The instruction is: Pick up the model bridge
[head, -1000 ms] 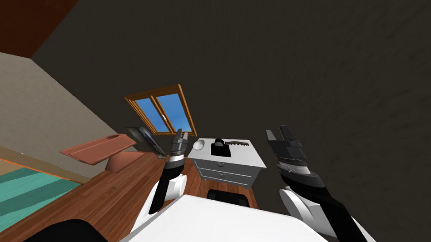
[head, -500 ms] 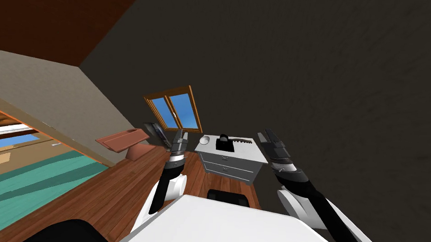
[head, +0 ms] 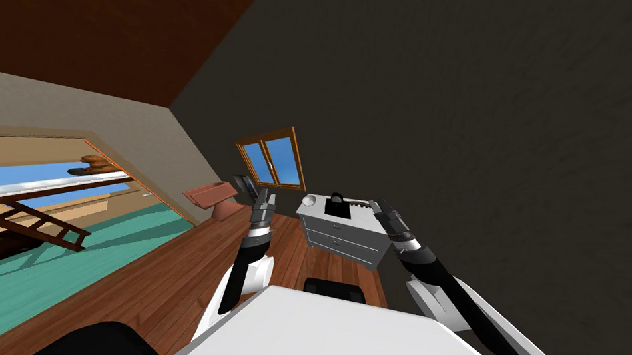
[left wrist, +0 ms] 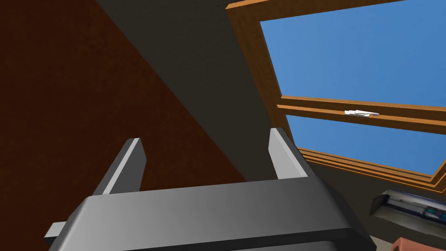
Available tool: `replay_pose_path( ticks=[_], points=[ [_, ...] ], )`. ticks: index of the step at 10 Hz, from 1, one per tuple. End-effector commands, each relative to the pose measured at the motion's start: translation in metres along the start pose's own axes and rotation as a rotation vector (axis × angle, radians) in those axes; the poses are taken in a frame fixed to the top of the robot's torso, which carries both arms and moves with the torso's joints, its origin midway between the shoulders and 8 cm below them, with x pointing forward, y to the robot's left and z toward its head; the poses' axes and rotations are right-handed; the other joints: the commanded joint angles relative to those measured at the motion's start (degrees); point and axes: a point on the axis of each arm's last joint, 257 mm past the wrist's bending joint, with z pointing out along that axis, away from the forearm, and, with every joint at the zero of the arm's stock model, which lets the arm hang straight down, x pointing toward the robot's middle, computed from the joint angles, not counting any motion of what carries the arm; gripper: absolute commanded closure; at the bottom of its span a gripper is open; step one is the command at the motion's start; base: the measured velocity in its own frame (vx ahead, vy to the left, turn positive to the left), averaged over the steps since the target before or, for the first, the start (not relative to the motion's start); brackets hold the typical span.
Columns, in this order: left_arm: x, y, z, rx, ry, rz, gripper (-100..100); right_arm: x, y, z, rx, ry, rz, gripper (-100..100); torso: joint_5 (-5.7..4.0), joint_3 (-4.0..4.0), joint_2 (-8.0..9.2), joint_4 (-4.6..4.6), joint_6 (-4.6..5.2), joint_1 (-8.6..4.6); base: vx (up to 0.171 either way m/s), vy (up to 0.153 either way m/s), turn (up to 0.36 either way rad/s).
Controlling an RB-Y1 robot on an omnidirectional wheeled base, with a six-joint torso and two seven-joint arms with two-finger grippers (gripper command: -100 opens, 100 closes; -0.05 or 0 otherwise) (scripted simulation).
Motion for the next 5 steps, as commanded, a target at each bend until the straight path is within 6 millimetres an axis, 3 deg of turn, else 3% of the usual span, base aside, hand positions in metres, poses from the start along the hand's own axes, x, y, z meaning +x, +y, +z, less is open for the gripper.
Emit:
replay_pose_path(
  ticks=[1,4,5],
  points=[
    [0.000,0.000,0.000,0.000,0.000,0.000,0,0.017,-0.019,-0.005,0.034,0.066,-0.008,-100,0.00,0.00,0.00,0.00,0.00,0.00,-0.129,0.054,0.208],
    [0.000,0.000,0.000,0.000,0.000,0.000,0,0.033,-0.038,-0.014,0.068,0.136,-0.023,-100,-0.01,-0.04,-0.05,-0.02,-0.03,-0.02,-0.098,0.042,0.171],
    [0.000,0.000,0.000,0.000,0.000,0.000,0,0.048,-0.050,-0.021,0.088,0.194,-0.030,-100,-0.01,-0.09,-0.17,-0.03,-0.02,-0.04,-0.081,0.047,0.249]
  ],
)
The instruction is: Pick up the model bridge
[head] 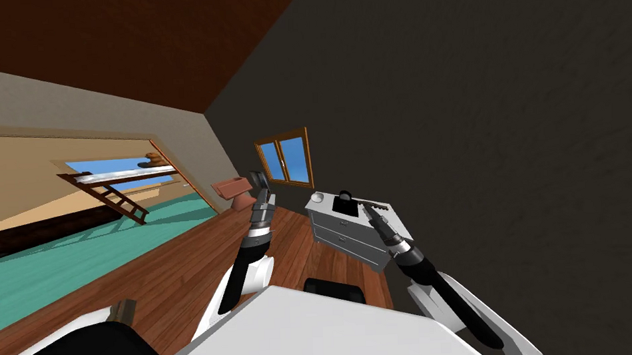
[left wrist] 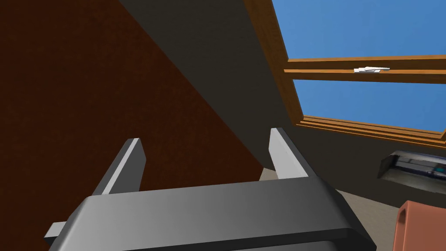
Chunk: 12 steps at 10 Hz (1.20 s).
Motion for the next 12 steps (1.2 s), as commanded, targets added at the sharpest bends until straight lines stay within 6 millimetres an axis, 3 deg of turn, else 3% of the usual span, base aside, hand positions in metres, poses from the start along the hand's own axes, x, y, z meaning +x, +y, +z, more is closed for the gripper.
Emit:
replay_pose_path(
  ticks=[1,4,6,9,10,11,12],
  points=[
    [0.000,0.000,0.000,0.000,0.000,0.000,0,0.008,-0.011,-0.004,0.025,0.037,-0.010,-100,0.00,0.00,0.00,0.00,0.00,0.00,-0.070,0.034,0.180],
    [0.000,0.000,0.000,0.000,0.000,0.000,0,0.041,-0.048,-0.023,0.094,0.167,-0.037,-100,-0.02,-0.04,-0.08,-0.01,0.07,-0.11,-0.061,0.028,0.262],
    [0.000,0.000,0.000,0.000,0.000,0.000,0,0.040,-0.054,-0.027,0.106,0.177,-0.045,-100,-0.02,-0.06,-0.11,-0.02,0.06,-0.13,-0.030,0.016,0.053],
    [0.000,0.000,0.000,0.000,0.000,0.000,0,0.068,-0.090,-0.056,0.177,0.318,-0.084,-100,-0.04,-0.12,-0.22,-0.04,0.06,-0.19,-0.023,0.015,0.285],
    [0.000,0.000,0.000,0.000,0.000,0.000,0,0.067,-0.101,-0.063,0.203,0.327,-0.093,-100,-0.04,-0.13,-0.23,-0.04,0.00,-0.18,-0.015,0.006,0.160],
    [0.000,0.000,0.000,0.000,0.000,0.000,0,0.077,-0.120,-0.083,0.245,0.395,-0.115,-100,-0.04,-0.13,-0.24,-0.05,0.08,-0.21,-0.009,0.009,0.279],
    [0.000,0.000,0.000,0.000,0.000,0.000,0,0.076,-0.125,-0.087,0.257,0.404,-0.123,-100,-0.04,-0.15,-0.27,-0.05,0.02,-0.21,-0.003,-0.001,0.168]
  ],
)
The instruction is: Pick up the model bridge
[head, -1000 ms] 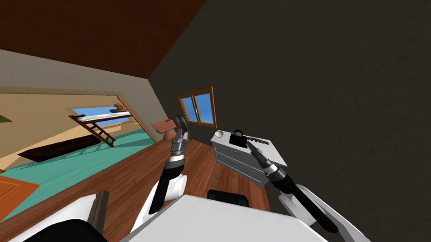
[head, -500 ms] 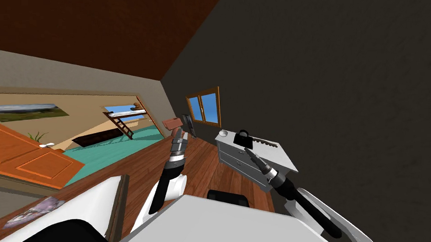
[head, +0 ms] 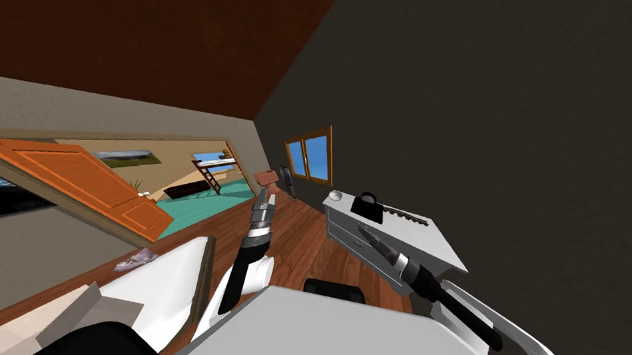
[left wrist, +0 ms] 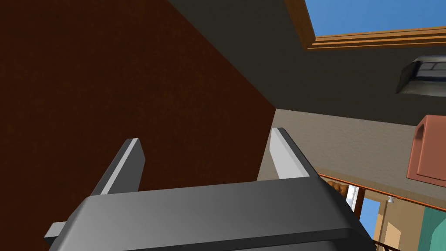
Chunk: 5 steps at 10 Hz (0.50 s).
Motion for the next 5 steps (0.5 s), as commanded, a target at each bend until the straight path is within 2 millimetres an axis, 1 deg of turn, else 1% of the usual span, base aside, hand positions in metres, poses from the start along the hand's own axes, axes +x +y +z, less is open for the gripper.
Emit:
replay_pose_path(
  ticks=[1,2,3,4,5],
  points=[
    [0.000,0.000,0.000,0.000,0.000,0.000,0,0.021,-0.024,-0.016,0.051,0.081,-0.031,-100,0.00,0.00,0.00,0.00,0.00,0.00,0.004,-0.002,0.364],
    [0.000,0.000,0.000,0.000,0.000,0.000,0,0.022,-0.033,-0.021,0.071,0.091,-0.038,-100,0.00,-0.02,-0.04,-0.01,-0.08,-0.02,0.009,-0.016,0.197],
    [0.000,0.000,0.000,0.000,0.000,0.000,0,0.036,-0.052,-0.035,0.108,0.158,-0.064,-100,-0.01,-0.03,-0.05,-0.01,0.01,-0.05,0.014,-0.015,0.361],
    [0.000,0.000,0.000,0.000,0.000,0.000,0,0.036,-0.062,-0.041,0.132,0.169,-0.073,-100,-0.02,-0.04,-0.07,-0.01,-0.06,-0.07,0.020,-0.025,0.167],
    [0.000,0.000,0.000,0.000,0.000,0.000,0,0.051,-0.081,-0.058,0.172,0.234,-0.095,-100,-0.02,-0.05,-0.09,-0.02,0.02,-0.10,0.021,-0.029,0.368]
  ],
)
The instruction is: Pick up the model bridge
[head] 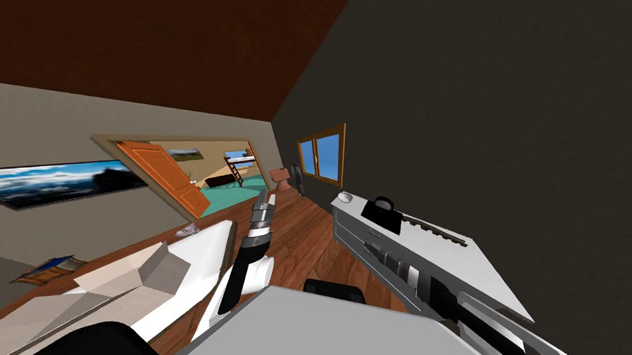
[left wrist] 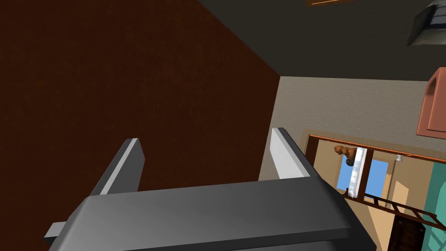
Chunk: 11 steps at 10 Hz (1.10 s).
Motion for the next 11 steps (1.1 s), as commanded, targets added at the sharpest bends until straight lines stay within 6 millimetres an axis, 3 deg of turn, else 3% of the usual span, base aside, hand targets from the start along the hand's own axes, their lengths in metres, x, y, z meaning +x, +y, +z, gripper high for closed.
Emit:
replay_pose_path(
  ticks=[1,3,4,5,6,7,8,9,11],
  points=[
    [0.000,0.000,0.000,0.000,0.000,0.000,0,0.008,-0.023,-0.013,0.044,0.045,-0.026,-100,0.00,0.00,0.00,0.00,0.00,0.00,0.022,-0.040,0.162],
    [0.000,0.000,0.000,0.000,0.000,0.000,0,0.023,-0.054,-0.034,0.110,0.122,-0.063,-100,-0.02,-0.02,-0.03,-0.01,0.03,-0.07,0.030,-0.044,0.238],
    [0.000,0.000,0.000,0.000,0.000,0.000,0,0.023,-0.057,-0.036,0.115,0.123,-0.064,-100,-0.02,-0.03,-0.05,-0.01,0.07,-0.05,0.015,-0.020,-0.013],
    [0.000,0.000,0.000,0.000,0.000,0.000,0,0.035,-0.077,-0.055,0.159,0.192,-0.098,-100,-0.01,0.00,0.00,-0.01,0.11,0.03,0.016,-0.028,0.388],
    [0.000,0.000,0.000,0.000,0.000,0.000,0,0.035,-0.087,-0.062,0.182,0.198,-0.103,-100,0.00,-0.01,-0.02,0.00,-0.01,0.01,0.023,-0.044,0.167],
    [0.000,0.000,0.000,0.000,0.000,0.000,0,0.045,-0.108,-0.084,0.228,0.263,-0.133,-100,-0.01,-0.01,-0.02,-0.01,0.11,-0.04,0.026,-0.060,0.252],
    [0.000,0.000,0.000,0.000,0.000,0.000,0,0.043,-0.116,-0.091,0.248,0.270,-0.142,-100,-0.02,-0.02,-0.04,-0.01,0.04,-0.10,0.027,-0.062,0.189],
    [0.000,0.000,0.000,0.000,0.000,0.000,0,0.048,-0.131,-0.113,0.282,0.336,-0.176,-100,-0.03,-0.03,-0.05,-0.01,0.09,-0.10,0.032,-0.067,0.295],
    [0.000,0.000,0.000,0.000,0.000,0.000,0,0.047,-0.143,-0.123,0.313,0.341,-0.181,-100,-0.04,-0.03,-0.04,-0.01,0.10,-0.11,0.013,-0.045,0.086]
  ],
)
